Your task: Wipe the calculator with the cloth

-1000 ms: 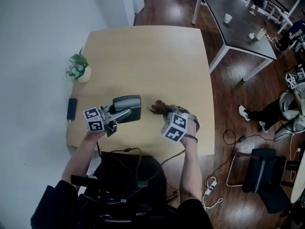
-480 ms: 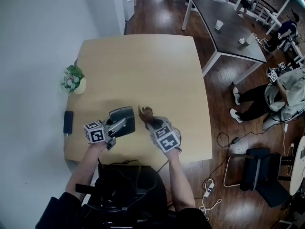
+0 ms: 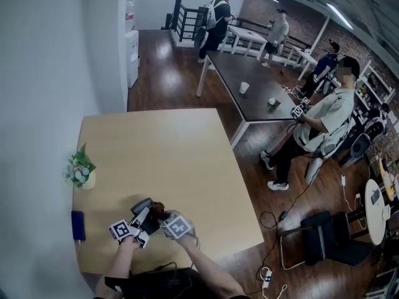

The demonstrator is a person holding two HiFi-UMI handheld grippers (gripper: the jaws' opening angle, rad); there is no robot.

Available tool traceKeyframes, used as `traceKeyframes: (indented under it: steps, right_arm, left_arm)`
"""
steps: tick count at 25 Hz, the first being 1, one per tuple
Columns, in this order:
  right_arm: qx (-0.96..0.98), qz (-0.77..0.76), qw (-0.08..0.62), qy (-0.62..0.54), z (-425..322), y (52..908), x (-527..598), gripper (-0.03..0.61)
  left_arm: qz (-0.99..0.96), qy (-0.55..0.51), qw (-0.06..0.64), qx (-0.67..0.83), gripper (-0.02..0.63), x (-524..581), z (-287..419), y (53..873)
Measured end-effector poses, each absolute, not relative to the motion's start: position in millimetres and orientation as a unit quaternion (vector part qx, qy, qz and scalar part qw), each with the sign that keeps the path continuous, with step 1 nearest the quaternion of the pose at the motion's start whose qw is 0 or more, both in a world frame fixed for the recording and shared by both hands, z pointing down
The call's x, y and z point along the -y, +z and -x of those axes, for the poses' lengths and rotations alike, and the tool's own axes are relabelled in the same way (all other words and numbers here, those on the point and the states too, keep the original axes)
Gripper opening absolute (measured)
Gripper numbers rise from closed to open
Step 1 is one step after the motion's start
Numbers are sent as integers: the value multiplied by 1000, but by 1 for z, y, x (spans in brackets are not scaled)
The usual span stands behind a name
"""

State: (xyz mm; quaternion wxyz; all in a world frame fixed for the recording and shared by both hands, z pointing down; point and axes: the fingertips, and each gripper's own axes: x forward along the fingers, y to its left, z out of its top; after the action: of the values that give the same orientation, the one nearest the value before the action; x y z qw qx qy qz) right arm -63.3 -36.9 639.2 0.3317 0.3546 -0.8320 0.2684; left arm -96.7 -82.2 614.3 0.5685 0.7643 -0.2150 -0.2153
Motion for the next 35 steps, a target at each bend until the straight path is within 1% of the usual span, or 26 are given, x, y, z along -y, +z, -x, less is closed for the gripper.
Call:
traceKeyframes:
  steps: [2,4,6,10,13,15,19,23,25,28,29,31,33,35]
  right_arm:
    - [834,-340,342,268,81,647,36,66]
    - [836,-328,345,272,91,656,40,66]
    - [840,-319,335,284,91,665,46,66]
    - [854,-296,293,311,92,670,64,66]
    - [858,-288,268,329,72,670,78,65]
    - [859,-289,258,335,45,666,90,66]
    - [861,-280,236,352,12,660,108,66]
    - [860,-274,216,372,-12,668,115,66]
    - [864,-269,195,379,-20,666,119,66]
    - [873,-238,151,398,-10,657,117,64]
    - [873,-226,132,413,-4,656,117,63]
    - [865,-209,103,445,4,665,116,61]
    - [853,-208,103,468,5,682,113,61]
    - [838,-226,121,482,-3,693,112,55]
  left_arm:
    - [-766,-192,568,231,239,82,113,625]
    - [-774,-151,551,272,256,91,129,645]
    - [-772,-156,549,280,264,98,127,651]
    - [-746,-173,566,306,269,113,126,653]
    - [-721,-145,582,347,286,120,115,660]
    - [-720,-146,586,341,330,131,87,652]
    - [-731,-193,582,300,333,153,42,625]
    - [-715,-186,589,329,336,154,30,649]
    - [-723,-183,577,334,337,156,22,644]
    - [-755,-179,539,327,341,153,11,607]
    - [-769,-170,521,328,341,152,7,594]
    - [-789,-114,494,347,342,151,0,591]
    - [-788,-63,495,360,342,152,-5,608]
    - [-773,-63,516,364,341,154,-5,623]
